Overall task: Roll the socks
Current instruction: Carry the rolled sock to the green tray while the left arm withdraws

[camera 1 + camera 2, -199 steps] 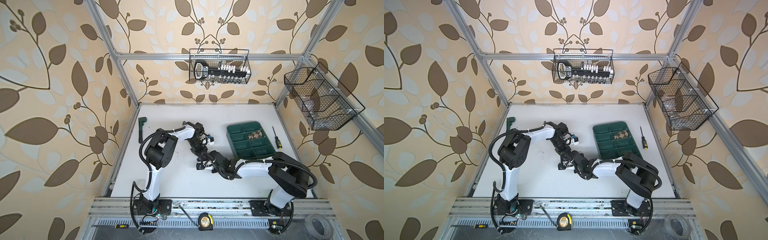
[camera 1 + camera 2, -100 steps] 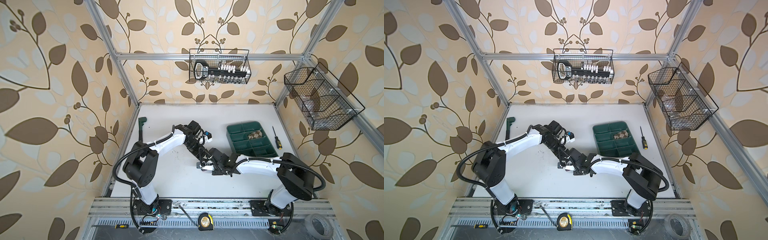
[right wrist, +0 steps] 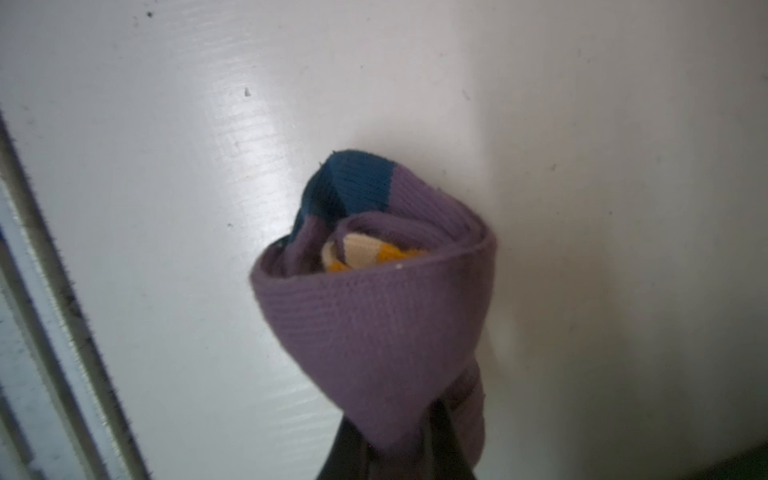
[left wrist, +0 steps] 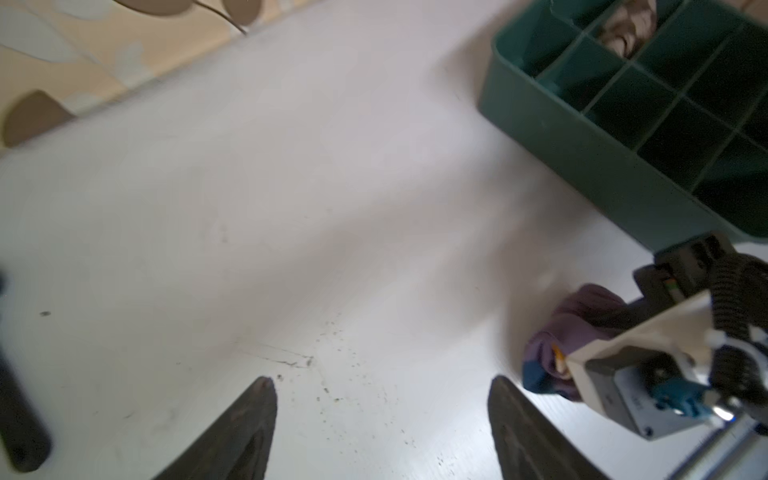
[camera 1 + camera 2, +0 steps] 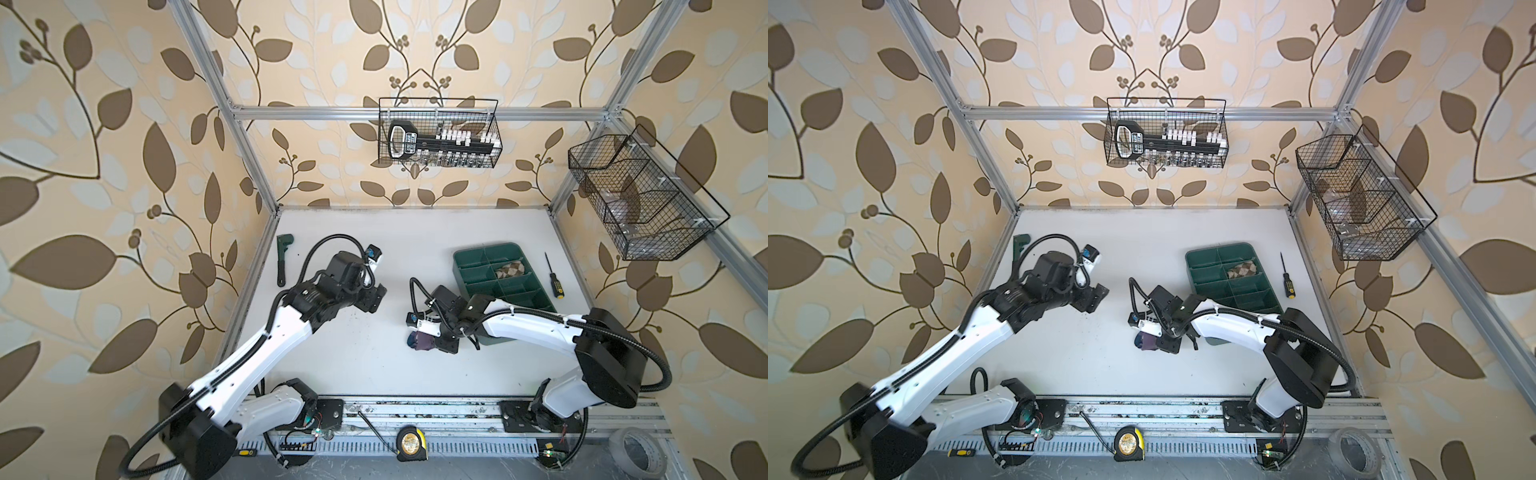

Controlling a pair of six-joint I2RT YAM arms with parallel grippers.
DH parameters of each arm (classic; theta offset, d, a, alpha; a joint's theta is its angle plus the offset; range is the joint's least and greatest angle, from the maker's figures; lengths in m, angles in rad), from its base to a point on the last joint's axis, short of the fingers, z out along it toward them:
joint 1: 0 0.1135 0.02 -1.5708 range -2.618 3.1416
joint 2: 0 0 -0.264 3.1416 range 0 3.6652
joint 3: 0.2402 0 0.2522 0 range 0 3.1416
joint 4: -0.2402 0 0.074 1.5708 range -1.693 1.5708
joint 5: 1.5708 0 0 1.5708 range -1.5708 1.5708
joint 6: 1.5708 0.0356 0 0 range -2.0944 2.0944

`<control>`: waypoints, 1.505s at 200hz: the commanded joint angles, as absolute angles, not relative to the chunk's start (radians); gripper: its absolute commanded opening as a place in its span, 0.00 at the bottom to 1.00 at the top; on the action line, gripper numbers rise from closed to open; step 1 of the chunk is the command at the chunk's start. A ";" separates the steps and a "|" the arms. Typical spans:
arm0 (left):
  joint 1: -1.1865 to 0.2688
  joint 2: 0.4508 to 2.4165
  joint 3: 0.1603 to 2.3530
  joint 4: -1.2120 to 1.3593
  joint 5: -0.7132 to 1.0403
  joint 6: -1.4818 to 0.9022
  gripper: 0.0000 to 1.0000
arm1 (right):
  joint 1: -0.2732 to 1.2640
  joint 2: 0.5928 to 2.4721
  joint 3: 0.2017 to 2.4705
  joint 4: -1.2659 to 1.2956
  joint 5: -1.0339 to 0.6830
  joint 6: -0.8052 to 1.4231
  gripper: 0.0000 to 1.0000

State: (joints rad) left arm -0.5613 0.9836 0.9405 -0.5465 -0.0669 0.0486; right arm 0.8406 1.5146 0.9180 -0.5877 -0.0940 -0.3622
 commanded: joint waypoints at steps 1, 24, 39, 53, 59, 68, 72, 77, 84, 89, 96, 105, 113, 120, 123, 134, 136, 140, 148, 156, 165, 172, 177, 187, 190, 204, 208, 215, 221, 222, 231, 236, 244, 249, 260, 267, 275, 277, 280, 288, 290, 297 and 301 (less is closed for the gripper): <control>-0.559 0.880 0.854 -0.475 -0.201 0.004 0.82 | 0.796 1.386 0.934 -0.625 -0.216 -0.225 0.00; -0.559 0.821 0.783 -0.466 -0.198 0.009 0.81 | 0.745 1.258 0.951 -0.611 -0.158 -0.186 0.00; -0.559 0.819 0.773 -0.476 -0.183 0.008 0.81 | 0.703 1.190 0.977 -0.628 -0.074 -0.195 0.00; -0.560 0.834 0.784 -0.490 -0.172 -0.001 0.80 | 0.644 1.148 1.001 -0.653 0.046 -0.229 0.00; -0.560 0.841 0.789 -0.493 -0.164 -0.003 0.80 | 0.615 1.134 1.011 -0.663 0.106 -0.244 0.00; -0.559 0.853 0.796 -0.499 -0.153 -0.010 0.80 | 0.569 1.120 1.029 -0.675 0.200 -0.273 0.00; -0.559 0.857 0.799 -0.501 -0.149 -0.012 0.80 | 0.553 1.116 1.034 -0.681 0.250 -0.288 0.00; -0.558 0.862 0.801 -0.503 -0.143 -0.017 0.80 | 0.535 1.112 1.041 -0.686 0.317 -0.309 0.00; -0.559 0.865 0.800 -0.503 -0.134 -0.022 0.80 | 0.510 1.109 1.046 -0.682 0.398 -0.338 0.00; -0.560 0.867 0.799 -0.502 -0.128 -0.023 0.80 | 0.492 1.106 1.043 -0.671 0.446 -0.369 0.00; -0.559 0.867 0.799 -0.503 -0.122 -0.024 0.80 | 0.468 1.103 1.038 -0.651 0.517 -0.403 0.00; -0.559 0.866 0.801 -0.504 -0.109 -0.028 0.80 | 0.436 1.103 1.032 -0.616 0.593 -0.448 0.00; -0.559 0.865 0.801 -0.504 -0.104 -0.029 0.80 | 0.409 1.108 1.020 -0.574 0.639 -0.500 0.00; -0.559 0.860 0.801 -0.502 -0.098 -0.031 0.80 | 0.392 1.116 1.008 -0.534 0.679 -0.542 0.00; -0.559 0.858 0.800 -0.503 -0.096 -0.031 0.80 | 0.387 1.121 1.003 -0.513 0.695 -0.570 0.00; -0.559 0.851 0.799 -0.501 -0.091 -0.028 0.80 | 0.381 1.146 0.974 -0.435 0.737 -0.675 0.00; -0.559 0.850 0.798 -0.501 -0.091 -0.028 0.80 | 0.381 1.151 0.967 -0.419 0.744 -0.696 0.00; -0.559 0.846 0.798 -0.500 -0.089 -0.027 0.81 | 0.382 1.161 0.954 -0.391 0.752 -0.736 0.00; -0.559 0.842 0.796 -0.501 -0.086 -0.022 0.81 | 0.387 1.179 0.933 -0.352 0.743 -0.809 0.00; -0.559 0.839 0.795 -0.501 -0.087 -0.019 0.81 | 0.395 1.195 0.918 -0.334 0.727 -0.852 0.00; -0.559 0.836 0.796 -0.505 -0.090 -0.015 0.81 | 0.407 1.215 0.899 -0.327 0.692 -0.909 0.00; -0.560 0.835 0.797 -0.508 -0.091 -0.014 0.81 | 0.418 1.226 0.883 -0.332 0.670 -0.942 0.00; -0.560 0.835 0.798 -0.509 -0.090 -0.012 0.81 | 0.429 1.237 0.871 -0.334 0.658 -0.956 0.00; -0.559 0.833 0.798 -0.511 -0.089 -0.010 0.81 | 0.451 1.256 0.849 -0.355 0.628 -0.977 0.00; -0.560 0.833 0.798 -0.513 -0.090 -0.010 0.81 | 0.458 1.261 0.840 -0.363 0.624 -0.981 0.00; -0.559 0.830 0.796 -0.514 -0.091 -0.006 0.81 | 0.492 1.288 0.807 -0.389 0.601 -0.987 0.00; -0.560 0.829 0.796 -0.515 -0.093 -0.006 0.81 | 0.502 1.295 0.801 -0.397 0.594 -0.983 0.00; -0.560 0.829 0.796 -0.517 -0.092 -0.005 0.81 | 0.519 1.308 0.791 -0.419 0.572 -0.978 0.00; -0.559 0.827 0.795 -0.518 -0.093 -0.005 0.81 | 0.533 1.320 0.785 -0.442 0.548 -0.974 0.00; -0.560 0.827 0.795 -0.518 -0.093 -0.005 0.81 | 0.535 1.323 0.784 -0.447 0.545 -0.973 0.00; -0.560 0.827 0.795 -0.518 -0.091 -0.004 0.82 | 0.559 1.342 0.777 -0.476 0.516 -0.970 0.00; -0.559 0.827 0.795 -0.517 -0.090 -0.005 0.82 | 0.574 1.349 0.773 -0.492 0.495 -0.971 0.00; -0.559 0.827 0.795 -0.516 -0.088 -0.005 0.82 | 0.593 1.356 0.769 -0.509 0.463 -0.973 0.00; -0.560 0.828 0.794 -0.515 -0.087 -0.006 0.82 | 0.604 1.361 0.770 -0.522 0.441 -0.972 0.00; -0.558 0.828 0.795 -0.517 -0.085 -0.007 0.82 | 0.623 1.379 0.787 -0.563 0.394 -0.966 0.00; -0.559 0.828 0.795 -0.518 -0.084 -0.008 0.82 | 0.631 1.395 0.808 -0.600 0.356 -0.960 0.00; -0.560 0.829 0.793 -0.518 -0.083 -0.008 0.82 | 0.643 1.414 0.835 -0.652 0.303 -0.957 0.00; -0.559 0.829 0.793 -0.518 -0.083 -0.008 0.82 | 0.647 1.422 0.844 -0.663 0.292 -0.957 0.00; -0.559 0.828 0.793 -0.518 -0.082 -0.007 0.82 | 0.652 1.428 0.854 -0.677 0.275 -0.958 0.00; -0.560 0.830 0.795 -0.520 -0.081 -0.008 0.82 | 0.668 1.452 0.878 -0.710 0.242 -0.952 0.00; -0.559 0.830 0.796 -0.520 -0.082 -0.009 0.82 | 0.672 1.460 0.887 -0.723 0.234 -0.950 0.00; -0.560 0.831 0.793 -0.520 -0.083 -0.008 0.82 | 0.686 1.489 0.918 -0.763 0.206 -0.941 0.00; -0.559 0.832 0.794 -0.520 -0.083 -0.007 0.82 | 0.695 1.508 0.935 -0.784 0.191 -0.934 0.00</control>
State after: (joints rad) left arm -0.5617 0.8440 0.7792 -0.5140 -0.1024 -0.0078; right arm 0.6472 1.4319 0.8566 -0.5926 0.3981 -0.9436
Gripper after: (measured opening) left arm 0.821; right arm 0.106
